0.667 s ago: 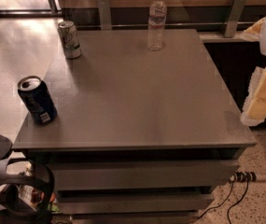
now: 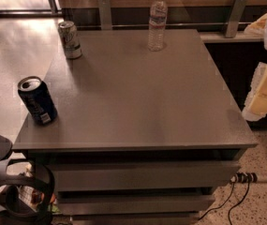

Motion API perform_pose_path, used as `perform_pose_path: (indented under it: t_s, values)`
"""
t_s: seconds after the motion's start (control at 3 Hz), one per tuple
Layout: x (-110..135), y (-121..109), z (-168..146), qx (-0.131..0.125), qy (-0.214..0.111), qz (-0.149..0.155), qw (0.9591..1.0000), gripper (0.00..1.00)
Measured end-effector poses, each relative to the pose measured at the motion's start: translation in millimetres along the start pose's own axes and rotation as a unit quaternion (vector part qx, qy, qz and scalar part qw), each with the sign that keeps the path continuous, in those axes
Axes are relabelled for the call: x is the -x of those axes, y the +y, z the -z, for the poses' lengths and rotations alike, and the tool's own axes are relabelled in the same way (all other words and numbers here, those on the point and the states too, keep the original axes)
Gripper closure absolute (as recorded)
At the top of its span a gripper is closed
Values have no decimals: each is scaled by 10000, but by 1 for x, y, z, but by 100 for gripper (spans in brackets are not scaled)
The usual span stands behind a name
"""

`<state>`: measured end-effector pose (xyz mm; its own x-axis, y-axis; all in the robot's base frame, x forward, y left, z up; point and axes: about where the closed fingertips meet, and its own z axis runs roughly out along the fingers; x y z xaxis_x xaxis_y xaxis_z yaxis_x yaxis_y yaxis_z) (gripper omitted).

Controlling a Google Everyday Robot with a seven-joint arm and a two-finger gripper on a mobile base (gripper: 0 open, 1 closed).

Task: Move water bottle near pepsi can

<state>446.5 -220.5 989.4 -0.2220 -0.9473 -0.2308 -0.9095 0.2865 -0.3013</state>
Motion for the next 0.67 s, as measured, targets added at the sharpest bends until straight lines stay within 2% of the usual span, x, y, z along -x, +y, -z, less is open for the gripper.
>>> perform_pose_path:
  t_s: [0.33, 0.67]
  values:
    - [-21, -51, 7, -795, -430, -498, 9947, 0]
    - [-38, -102, 7, -1487, -986, -857, 9802, 0]
